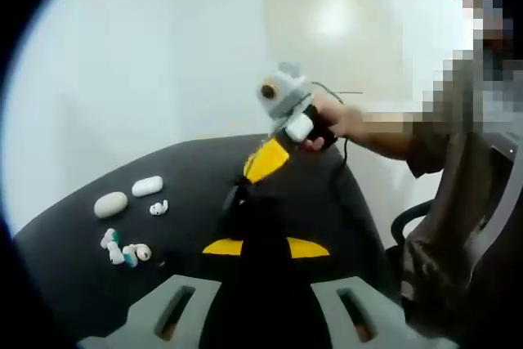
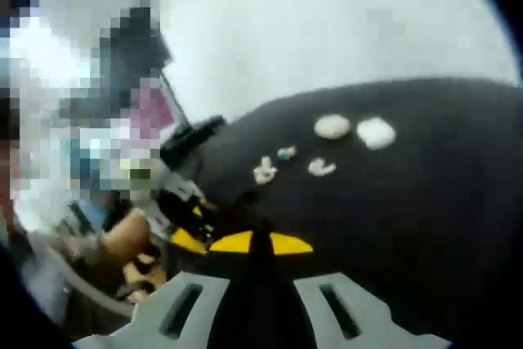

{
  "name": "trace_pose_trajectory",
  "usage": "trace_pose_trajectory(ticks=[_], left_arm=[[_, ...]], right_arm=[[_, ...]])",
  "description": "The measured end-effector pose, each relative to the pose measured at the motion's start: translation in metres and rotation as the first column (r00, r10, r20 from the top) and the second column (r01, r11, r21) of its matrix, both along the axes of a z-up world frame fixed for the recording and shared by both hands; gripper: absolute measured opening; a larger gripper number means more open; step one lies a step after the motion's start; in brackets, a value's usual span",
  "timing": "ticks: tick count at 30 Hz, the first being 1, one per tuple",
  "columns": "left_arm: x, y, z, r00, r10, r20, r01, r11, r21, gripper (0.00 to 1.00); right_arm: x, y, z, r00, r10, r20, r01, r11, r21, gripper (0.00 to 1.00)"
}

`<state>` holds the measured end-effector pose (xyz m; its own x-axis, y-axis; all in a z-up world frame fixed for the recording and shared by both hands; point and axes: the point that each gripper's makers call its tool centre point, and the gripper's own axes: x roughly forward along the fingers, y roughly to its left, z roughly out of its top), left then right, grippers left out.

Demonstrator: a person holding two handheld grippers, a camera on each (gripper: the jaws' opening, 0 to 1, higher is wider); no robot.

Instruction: Pick up three earphones and place each one into its charging case using tactile feedback, ensure that each earphone is properly inserted and securely positioned inside the case.

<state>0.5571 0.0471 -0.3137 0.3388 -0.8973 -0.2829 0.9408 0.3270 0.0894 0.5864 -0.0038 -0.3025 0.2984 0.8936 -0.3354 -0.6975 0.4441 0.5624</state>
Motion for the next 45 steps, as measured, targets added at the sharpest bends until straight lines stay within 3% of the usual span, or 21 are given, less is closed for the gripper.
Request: trace_pose_trajectory(ticks=[1, 4, 12, 18, 25, 29, 32, 36, 38, 42, 45], left_arm=[[0.000, 0.000, 0.000, 1.000, 0.000, 0.000, 0.000, 1.000, 0.000, 0.15], [0.000, 0.000, 0.000, 1.000, 0.000, -0.001, 0.000, 1.000, -0.001, 0.15], [0.000, 0.000, 0.000, 1.000, -0.001, -0.002, 0.001, 1.000, -0.001, 0.15], [0.000, -0.001, 0.000, 1.000, -0.001, -0.001, 0.001, 1.000, -0.001, 0.15], [0.000, -0.001, 0.000, 1.000, -0.001, -0.002, 0.001, 1.000, -0.001, 0.14], [0.000, -0.001, 0.000, 1.000, -0.001, -0.002, 0.001, 1.000, -0.001, 0.14], [-0.001, -0.001, -0.001, 1.000, 0.000, -0.001, 0.000, 1.000, 0.000, 0.14], [0.000, -0.001, 0.000, 1.000, -0.001, -0.002, 0.001, 1.000, -0.001, 0.14], [0.000, -0.001, -0.001, 1.000, -0.001, -0.002, 0.001, 1.000, 0.000, 0.14], [-0.001, -0.001, -0.001, 1.000, -0.001, -0.002, 0.001, 1.000, 0.000, 0.14], [-0.001, -0.001, -0.001, 1.000, -0.002, -0.002, 0.002, 1.000, 0.000, 0.14]], right_arm=[[-0.003, 0.002, -0.003, 1.000, 0.007, -0.026, -0.007, 1.000, 0.013, 0.08], [-0.004, 0.002, -0.010, 1.000, 0.007, -0.007, -0.008, 1.000, -0.020, 0.08], [0.012, -0.008, -0.012, 0.996, -0.019, 0.088, 0.026, 0.997, -0.074, 0.10], [0.025, -0.021, -0.016, 0.980, -0.057, 0.190, 0.085, 0.986, -0.144, 0.11], [0.035, -0.025, 0.009, 0.953, -0.098, 0.288, 0.133, 0.986, -0.105, 0.16], [0.029, -0.019, 0.016, 0.934, 0.004, 0.357, 0.065, 0.981, -0.181, 0.17], [0.018, -0.013, 0.009, 0.900, 0.170, 0.402, -0.045, 0.952, -0.301, 0.18], [0.022, -0.011, 0.002, 0.812, 0.309, 0.494, -0.072, 0.894, -0.442, 0.19], [0.021, -0.009, 0.000, 0.781, 0.369, 0.504, -0.097, 0.868, -0.487, 0.19], [0.015, -0.001, 0.000, 0.778, 0.400, 0.484, -0.153, 0.868, -0.472, 0.18], [0.015, -0.003, -0.005, 0.751, 0.454, 0.480, -0.165, 0.832, -0.529, 0.16]])
